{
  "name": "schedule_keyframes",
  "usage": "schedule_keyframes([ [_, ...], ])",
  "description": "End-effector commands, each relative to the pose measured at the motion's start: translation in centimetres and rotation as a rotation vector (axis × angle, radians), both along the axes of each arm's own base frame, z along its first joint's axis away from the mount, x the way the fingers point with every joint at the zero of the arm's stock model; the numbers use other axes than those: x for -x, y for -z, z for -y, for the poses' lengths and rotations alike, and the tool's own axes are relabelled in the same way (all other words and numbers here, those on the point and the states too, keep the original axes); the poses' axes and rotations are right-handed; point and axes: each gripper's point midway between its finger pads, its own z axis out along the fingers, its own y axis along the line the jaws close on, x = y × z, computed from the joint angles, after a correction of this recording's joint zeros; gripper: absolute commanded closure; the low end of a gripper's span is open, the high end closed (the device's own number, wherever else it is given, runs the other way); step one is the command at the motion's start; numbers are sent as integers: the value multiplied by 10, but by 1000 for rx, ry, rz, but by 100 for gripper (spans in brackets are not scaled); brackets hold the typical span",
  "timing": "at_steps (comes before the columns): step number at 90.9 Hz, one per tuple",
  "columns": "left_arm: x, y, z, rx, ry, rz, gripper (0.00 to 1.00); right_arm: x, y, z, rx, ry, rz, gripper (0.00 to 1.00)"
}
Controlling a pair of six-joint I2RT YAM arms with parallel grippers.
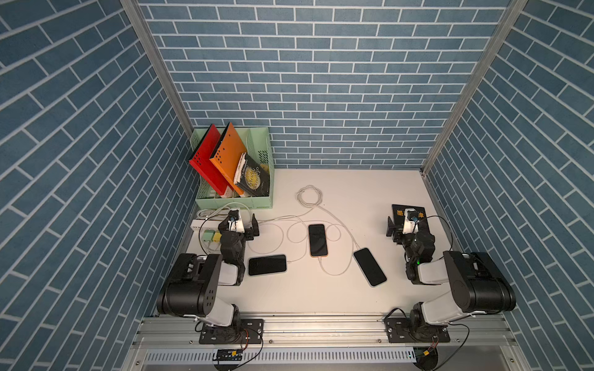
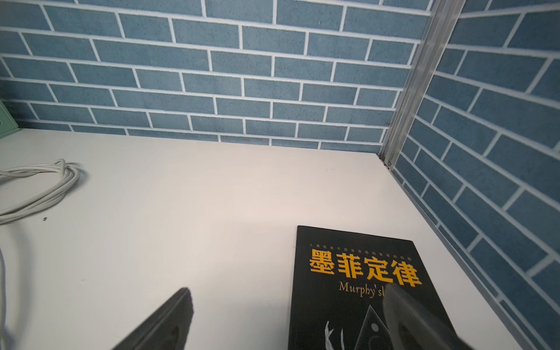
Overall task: Unplug the charging cable from the phone
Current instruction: Pick up the phone at the center of the board.
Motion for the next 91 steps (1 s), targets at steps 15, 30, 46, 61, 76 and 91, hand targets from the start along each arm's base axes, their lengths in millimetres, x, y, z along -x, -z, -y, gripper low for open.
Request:
schedule_keyframes([
  [15, 1, -2, -4, 8, -16, 13, 0, -1, -4, -3, 20, -14, 20, 1],
  [30, 1, -2, -4, 8, -16, 12, 0, -1, -4, -2, 21, -13, 21, 0],
  [46, 1, -2, -4, 9, -17, 14, 0, -1, -4, -3, 21, -14, 20, 0],
  [61, 1, -2, -5, 9, -22, 12, 0, -1, -5, -3, 20, -15, 22, 0],
  [76, 1, -2, -5, 11, -24, 13, 0, -2, -5, 3, 14, 21, 17, 0],
  [91, -16, -12, -13, 15, -76, -67, 0, -20, -21, 9, 8, 60, -49, 0],
])
